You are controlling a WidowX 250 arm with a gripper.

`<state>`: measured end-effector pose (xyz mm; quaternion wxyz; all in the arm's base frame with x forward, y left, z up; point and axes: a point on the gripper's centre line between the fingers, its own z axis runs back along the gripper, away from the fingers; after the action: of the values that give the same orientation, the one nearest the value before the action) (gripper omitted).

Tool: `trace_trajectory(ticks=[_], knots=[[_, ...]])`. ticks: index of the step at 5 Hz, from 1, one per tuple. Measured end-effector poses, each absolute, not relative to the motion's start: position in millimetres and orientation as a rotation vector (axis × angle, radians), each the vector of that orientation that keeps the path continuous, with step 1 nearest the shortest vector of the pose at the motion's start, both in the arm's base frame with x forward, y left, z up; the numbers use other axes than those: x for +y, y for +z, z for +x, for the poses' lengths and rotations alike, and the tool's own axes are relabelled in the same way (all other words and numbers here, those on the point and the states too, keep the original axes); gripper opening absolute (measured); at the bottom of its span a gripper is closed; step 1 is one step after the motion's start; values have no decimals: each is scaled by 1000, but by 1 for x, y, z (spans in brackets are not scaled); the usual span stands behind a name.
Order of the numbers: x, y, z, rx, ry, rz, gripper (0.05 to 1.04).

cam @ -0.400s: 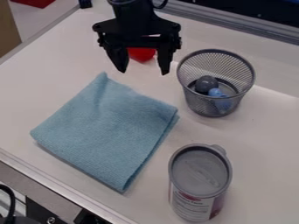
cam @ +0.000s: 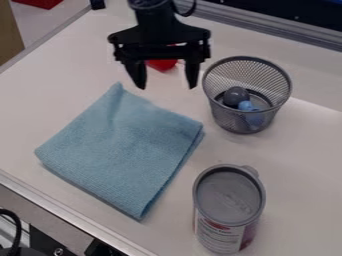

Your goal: Placed the blue-handled spoon to the left of the blue cloth

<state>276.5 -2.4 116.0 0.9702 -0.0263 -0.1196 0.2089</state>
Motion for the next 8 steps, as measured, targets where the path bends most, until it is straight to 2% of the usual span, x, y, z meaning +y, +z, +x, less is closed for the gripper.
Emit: trace_trajectory(ticks=[1,4,7,8], knots=[[-23,123,286,-235,433,-58,1000],[-44,117,333,-233,748,1,1001],[-55,96,345,-152,914,10,1001],[-62,85,348,-150,945,18,1001]])
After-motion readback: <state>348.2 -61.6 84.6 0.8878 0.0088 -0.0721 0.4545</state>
